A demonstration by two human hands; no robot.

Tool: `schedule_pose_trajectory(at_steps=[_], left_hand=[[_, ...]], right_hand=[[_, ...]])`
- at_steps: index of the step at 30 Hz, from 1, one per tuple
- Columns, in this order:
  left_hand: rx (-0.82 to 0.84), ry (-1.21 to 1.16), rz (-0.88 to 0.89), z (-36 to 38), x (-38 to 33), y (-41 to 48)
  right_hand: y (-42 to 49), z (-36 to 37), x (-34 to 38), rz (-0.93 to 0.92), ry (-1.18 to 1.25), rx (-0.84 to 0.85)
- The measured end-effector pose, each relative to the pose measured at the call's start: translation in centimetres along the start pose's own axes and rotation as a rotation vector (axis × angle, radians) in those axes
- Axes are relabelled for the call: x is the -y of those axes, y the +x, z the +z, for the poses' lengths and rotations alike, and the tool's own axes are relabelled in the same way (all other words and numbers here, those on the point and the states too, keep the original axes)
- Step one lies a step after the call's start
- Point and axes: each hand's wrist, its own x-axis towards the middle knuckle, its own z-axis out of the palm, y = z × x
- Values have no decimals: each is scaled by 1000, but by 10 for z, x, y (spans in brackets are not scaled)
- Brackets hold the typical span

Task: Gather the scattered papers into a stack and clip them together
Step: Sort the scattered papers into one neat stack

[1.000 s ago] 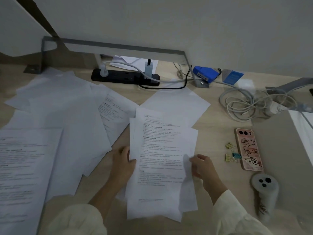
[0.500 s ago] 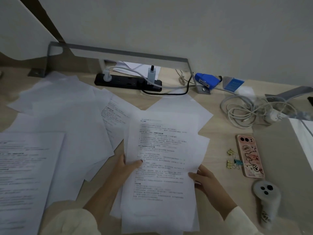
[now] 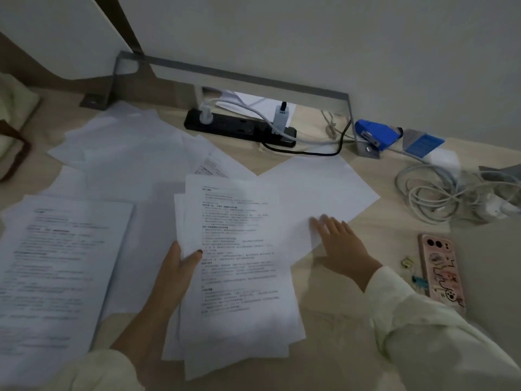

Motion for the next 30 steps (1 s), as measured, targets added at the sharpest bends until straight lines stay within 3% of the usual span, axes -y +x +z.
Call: schedule_pose_trajectory(at_steps=[2,5,7,11,14,17,19,22,26,30], left_hand=[[-46,-19,-2,-7,1,-1],[-100,-20,-26,-18,8,1],[-119,-17,-39,-25,10,1],[-138,-29,-56,-36,10,1],[-167,-29,-48,-39,10,1],[-176,-18,-17,-38,7,-1],[-159,-21,-4,-36,3,-4],[-106,-16,-2,-35,3,-5],[-63,-45,-31,-32,3,-6],[-37,-58,-33,-30,-1,-10]], right_hand=[[4,5,3,-17,-156,-3],[5,9,6,-46,-266,-219],[5,13,5,-77,-233,-353],[2,17,5,-42,-113,-409],[-3,0,6,146,229,-474],[-10,-34,9,323,825,-469],[-20,-61,12,291,1175,-454],[-47,-94,16,75,1573,-312],[-60,-106,16,-113,1918,-37],[-49,-79,20,1,1994,30]])
